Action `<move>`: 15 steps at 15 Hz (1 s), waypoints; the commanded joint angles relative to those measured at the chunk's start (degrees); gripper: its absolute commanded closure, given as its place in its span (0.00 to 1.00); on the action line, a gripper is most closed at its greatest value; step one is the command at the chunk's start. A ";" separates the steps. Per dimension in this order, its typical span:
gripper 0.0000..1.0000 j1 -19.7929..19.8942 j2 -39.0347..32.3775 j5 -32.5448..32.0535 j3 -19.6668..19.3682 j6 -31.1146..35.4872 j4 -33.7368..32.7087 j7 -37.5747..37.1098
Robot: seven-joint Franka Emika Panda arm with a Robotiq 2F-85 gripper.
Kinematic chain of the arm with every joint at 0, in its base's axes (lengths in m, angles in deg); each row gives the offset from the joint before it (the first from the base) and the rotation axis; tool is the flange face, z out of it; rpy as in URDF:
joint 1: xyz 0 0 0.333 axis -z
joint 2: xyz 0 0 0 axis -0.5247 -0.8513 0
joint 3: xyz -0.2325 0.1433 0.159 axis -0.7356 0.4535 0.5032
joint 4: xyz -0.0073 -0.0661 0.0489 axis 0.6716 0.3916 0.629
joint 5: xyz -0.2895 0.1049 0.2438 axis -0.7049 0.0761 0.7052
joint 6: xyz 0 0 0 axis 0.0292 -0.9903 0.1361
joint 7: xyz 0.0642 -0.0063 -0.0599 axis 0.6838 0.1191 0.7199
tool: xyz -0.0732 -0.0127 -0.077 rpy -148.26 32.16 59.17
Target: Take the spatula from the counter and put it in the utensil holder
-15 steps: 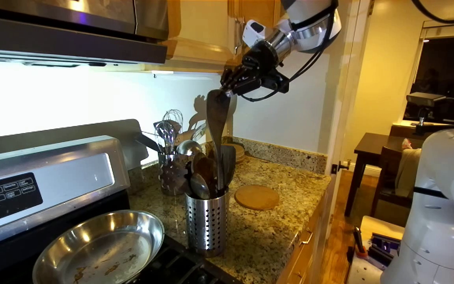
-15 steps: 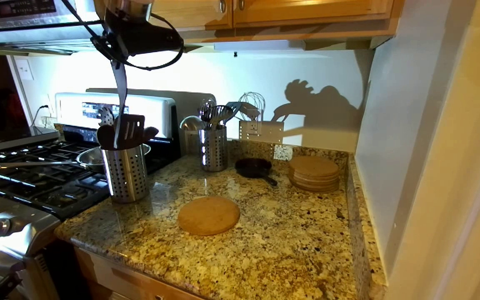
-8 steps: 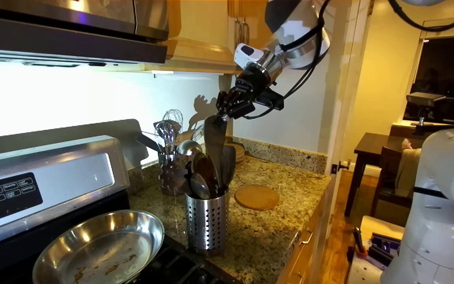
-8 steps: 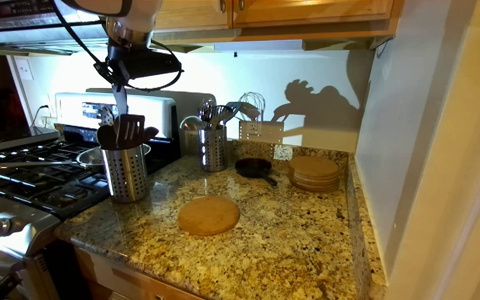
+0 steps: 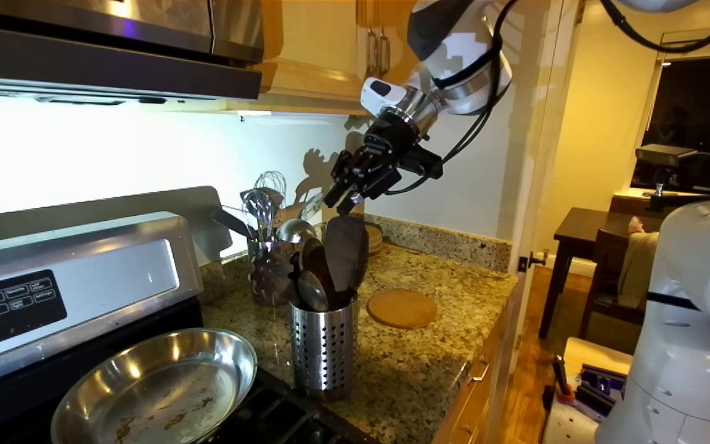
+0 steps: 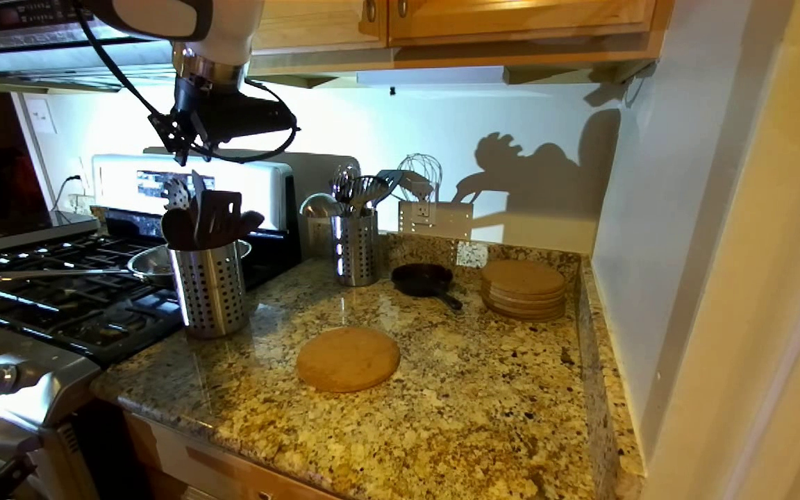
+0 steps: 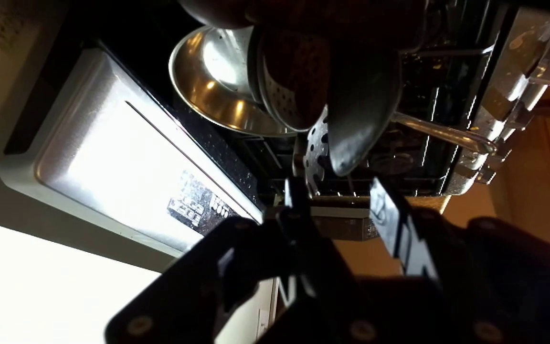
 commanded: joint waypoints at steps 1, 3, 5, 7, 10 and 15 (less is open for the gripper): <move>0.29 1.60 4.88 -3.62 0.29 -2.51 0.53 -5.78; 0.16 2.21 7.00 -5.95 -0.14 -3.41 0.22 -8.79; 0.03 3.21 9.11 -8.89 -0.57 -3.84 -0.10 -12.24; 0.00 4.10 10.94 -11.72 -1.50 -3.95 -0.44 -15.75; 0.00 5.29 12.69 -14.55 -3.37 -3.54 -0.57 -20.68; 0.00 4.65 12.25 -18.13 -6.36 -1.62 -0.66 -24.46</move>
